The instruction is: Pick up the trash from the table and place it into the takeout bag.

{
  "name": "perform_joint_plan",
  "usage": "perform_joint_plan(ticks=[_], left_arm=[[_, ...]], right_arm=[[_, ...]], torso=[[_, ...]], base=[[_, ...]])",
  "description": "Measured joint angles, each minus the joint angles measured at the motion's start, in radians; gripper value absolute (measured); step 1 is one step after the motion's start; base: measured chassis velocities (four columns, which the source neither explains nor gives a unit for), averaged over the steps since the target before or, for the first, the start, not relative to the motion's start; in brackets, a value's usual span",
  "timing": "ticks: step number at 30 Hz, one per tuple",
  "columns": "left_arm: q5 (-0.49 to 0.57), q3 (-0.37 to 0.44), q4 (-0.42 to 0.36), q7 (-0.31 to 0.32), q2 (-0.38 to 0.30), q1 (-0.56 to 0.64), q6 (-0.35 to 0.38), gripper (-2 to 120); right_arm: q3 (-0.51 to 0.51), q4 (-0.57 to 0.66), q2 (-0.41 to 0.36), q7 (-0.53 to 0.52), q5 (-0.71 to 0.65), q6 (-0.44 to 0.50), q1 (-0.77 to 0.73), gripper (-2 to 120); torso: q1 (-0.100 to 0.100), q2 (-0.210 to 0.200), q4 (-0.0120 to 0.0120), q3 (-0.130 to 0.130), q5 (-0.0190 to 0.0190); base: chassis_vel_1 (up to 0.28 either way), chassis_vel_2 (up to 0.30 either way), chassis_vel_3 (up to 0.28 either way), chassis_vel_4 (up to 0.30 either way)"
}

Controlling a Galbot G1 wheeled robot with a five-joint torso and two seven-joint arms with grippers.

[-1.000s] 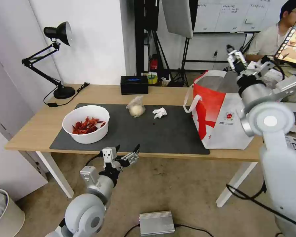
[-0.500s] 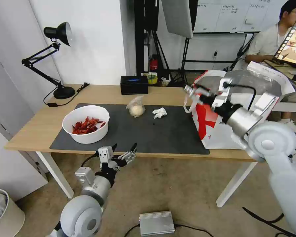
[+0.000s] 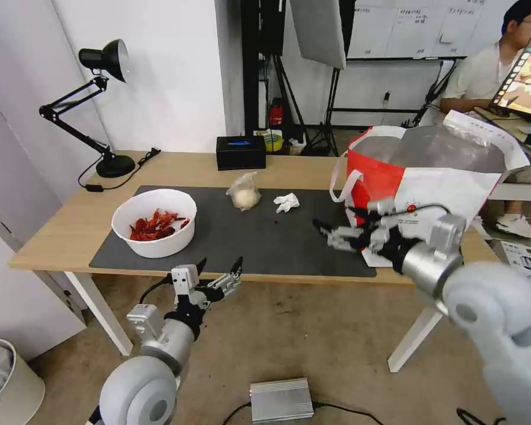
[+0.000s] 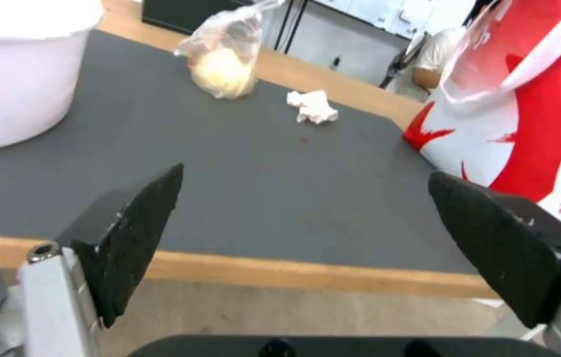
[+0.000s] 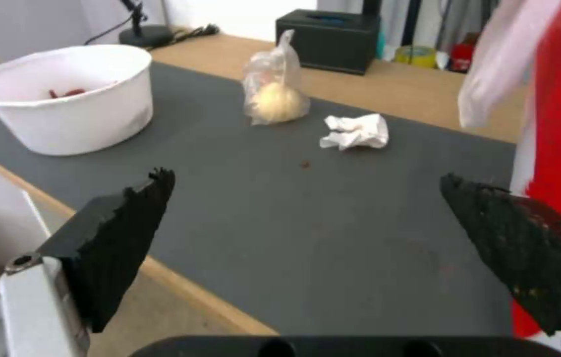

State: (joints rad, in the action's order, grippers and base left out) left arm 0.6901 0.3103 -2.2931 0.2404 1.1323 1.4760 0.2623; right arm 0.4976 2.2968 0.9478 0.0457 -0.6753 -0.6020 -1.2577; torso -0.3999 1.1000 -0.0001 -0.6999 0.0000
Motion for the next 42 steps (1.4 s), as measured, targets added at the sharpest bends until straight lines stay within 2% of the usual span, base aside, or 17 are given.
perform_joint_plan(ticks=[1, 4, 5, 7, 12, 21, 23, 31, 42], left_arm=[[0.0, 0.0, 0.0, 0.0, 0.0, 0.0, 0.0, 100], [-0.016, 0.017, 0.0, -0.02, -0.006, 0.023, -0.001, 100], [-0.016, 0.017, 0.0, -0.02, -0.006, 0.023, -0.001, 100], [-0.028, 0.028, 0.004, -0.035, -0.01, 0.037, -0.003, 100], [-0.057, 0.046, 0.023, -0.057, -0.017, 0.052, -0.019, 100], [-0.102, 0.067, 0.065, -0.057, -0.031, 0.059, -0.033, 100], [-0.11, 0.061, 0.077, -0.036, -0.036, 0.052, -0.033, 100], [-0.112, 0.034, 0.138, -0.027, -0.041, 0.016, -0.033, 100], [-0.14, 0.04, 0.145, -0.024, -0.038, 0.033, -0.04, 100]], right_arm=[[0.0, 0.0, 0.0, 0.0, 0.0, 0.0, 0.0, 100], [-0.012, -0.005, 0.021, -0.045, 0.024, 0.138, -0.087, 100], [-0.012, -0.005, 0.021, -0.045, 0.024, 0.138, -0.087, 100], [-0.018, -0.016, 0.03, -0.052, 0.056, 0.208, -0.132, 100], [-0.022, -0.037, 0.03, -0.039, 0.103, 0.28, -0.201, 100], [-0.046, -0.077, 0.031, -0.033, 0.157, 0.338, -0.257, 100], [-0.06, -0.093, 0.035, -0.038, 0.171, 0.351, -0.264, 100], [-0.094, -0.134, 0.055, -0.068, 0.193, 0.38, -0.258, 100], [-0.094, -0.123, 0.076, -0.08, 0.198, 0.389, -0.283, 100]], torso=[[0.0, 0.0, 0.0, 0.0, 0.0], [0.0, 0.0, 0.0, 0.0, -0.0001], [0.0, 0.0, 0.0, 0.0, -0.0001], [0.0, 0.0, 0.0001, 0.0, 0.0], [0.0, 0.0, 0.0, 0.0, 0.0], [0.0, 0.0, 0.0001, 0.0, -0.0001], [0.0, 0.0, 0.0001, 0.0, -0.0001], [0.0, 0.0, 0.0001, 0.0, -0.0001], [0.0, 0.0, 0.0001, 0.0, 0.0]], base=[[0.0, 0.0, 0.0, 0.0], [0.0, 0.0, 0.0, 0.0], [0.0, 0.0, 0.0, 0.0], [0.0, 0.0, 0.0, 0.0], [0.0, 0.0, 0.0, 0.0], [0.0, 0.0, 0.0, 0.0], [0.0, 0.0, 0.0, 0.0], [0.0, 0.0, 0.0, 0.0], [0.0, 0.0, 0.0, 0.0]])
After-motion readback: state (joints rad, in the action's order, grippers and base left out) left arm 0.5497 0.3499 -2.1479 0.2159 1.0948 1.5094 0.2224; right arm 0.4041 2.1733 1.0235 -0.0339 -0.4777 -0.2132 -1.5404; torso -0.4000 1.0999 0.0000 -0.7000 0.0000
